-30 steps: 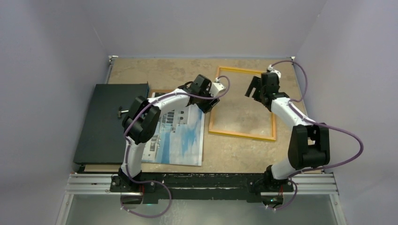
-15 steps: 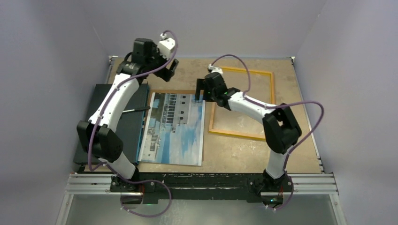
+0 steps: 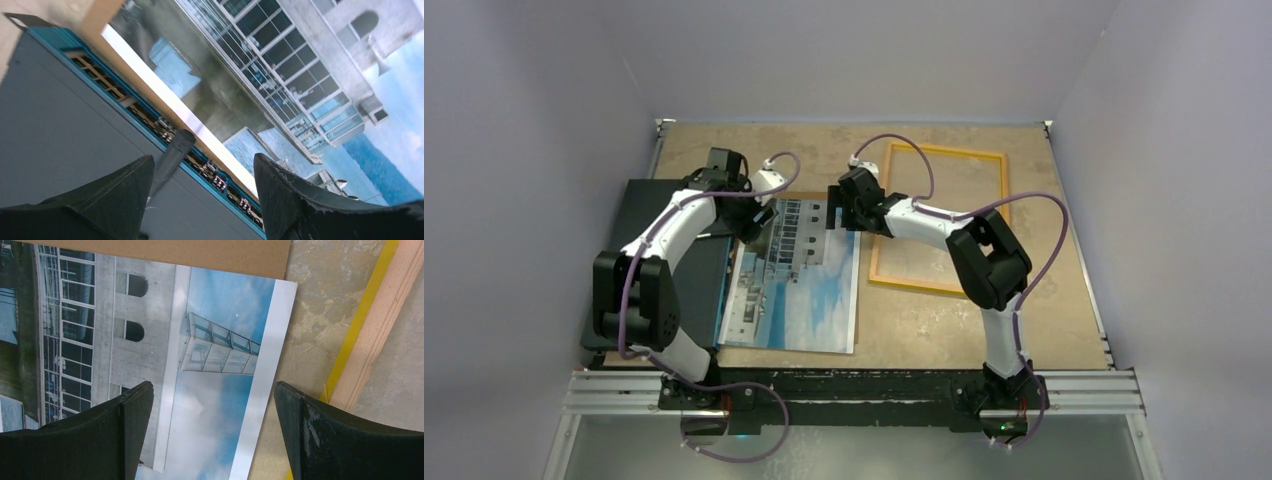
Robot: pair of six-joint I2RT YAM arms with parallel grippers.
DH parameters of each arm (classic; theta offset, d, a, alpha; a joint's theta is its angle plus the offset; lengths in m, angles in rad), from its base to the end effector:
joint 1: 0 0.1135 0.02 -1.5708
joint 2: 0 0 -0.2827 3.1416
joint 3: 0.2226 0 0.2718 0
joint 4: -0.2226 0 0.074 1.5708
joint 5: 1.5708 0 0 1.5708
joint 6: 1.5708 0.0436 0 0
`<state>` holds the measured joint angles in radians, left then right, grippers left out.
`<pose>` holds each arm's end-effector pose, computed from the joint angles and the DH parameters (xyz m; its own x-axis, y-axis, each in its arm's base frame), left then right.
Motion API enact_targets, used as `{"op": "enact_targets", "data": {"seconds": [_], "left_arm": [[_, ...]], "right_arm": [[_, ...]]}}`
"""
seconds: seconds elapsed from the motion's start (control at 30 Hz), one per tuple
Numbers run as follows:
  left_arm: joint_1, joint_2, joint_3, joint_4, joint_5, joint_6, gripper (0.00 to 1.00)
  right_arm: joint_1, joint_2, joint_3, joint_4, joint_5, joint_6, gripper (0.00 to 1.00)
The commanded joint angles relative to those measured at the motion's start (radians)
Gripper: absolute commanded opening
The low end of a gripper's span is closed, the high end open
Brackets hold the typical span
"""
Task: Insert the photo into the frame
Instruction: Pick up the photo at the center of the board.
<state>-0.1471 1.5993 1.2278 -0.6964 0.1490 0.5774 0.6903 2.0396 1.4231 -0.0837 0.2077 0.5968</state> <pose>0.3485 -0.0582 0.2531 -0.6085 0.6359 -0.4748 0.6539 0.7408 0.1541 0.3819 0.3038 0.1862 -0.6928 0.1411 -0.7072 -0.1356 0.9377 0.3199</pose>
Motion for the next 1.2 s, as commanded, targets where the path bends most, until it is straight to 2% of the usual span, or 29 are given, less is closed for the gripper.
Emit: {"op": "enact_targets", "data": {"seconds": [0.0, 0.23, 0.47, 0.67, 0.97, 1.17], "left_arm": [[-0.003, -0.061, -0.082, 0.076, -0.014, 0.114, 0.71], [-0.005, -0.071, -0.225, 0.197, -0.078, 0.192, 0.7], [-0.049, -0.052, -0.307, 0.309, -0.092, 0.155, 0.64], [-0.124, -0.013, -0.332, 0.358, -0.129, 0.113, 0.59], [-0.176, -0.055, -0.339, 0.386, -0.183, 0.135, 0.56], [-0.177, -0.025, -0.375, 0.423, -0.219, 0.164, 0.54]], "right_arm": [[-0.003, -0.024, -0.008, -0.014, -0.011, 0.02, 0.92], [-0.017, 0.002, -0.03, -0.007, -0.002, 0.024, 0.93], [-0.046, 0.009, -0.028, 0.038, -0.034, 0.036, 0.94], [-0.105, 0.019, -0.037, 0.134, -0.164, 0.059, 0.94], [-0.108, 0.054, 0.005, 0.151, -0.205, 0.058, 0.89], [-0.11, 0.086, 0.021, 0.154, -0.226, 0.063, 0.87]]}}
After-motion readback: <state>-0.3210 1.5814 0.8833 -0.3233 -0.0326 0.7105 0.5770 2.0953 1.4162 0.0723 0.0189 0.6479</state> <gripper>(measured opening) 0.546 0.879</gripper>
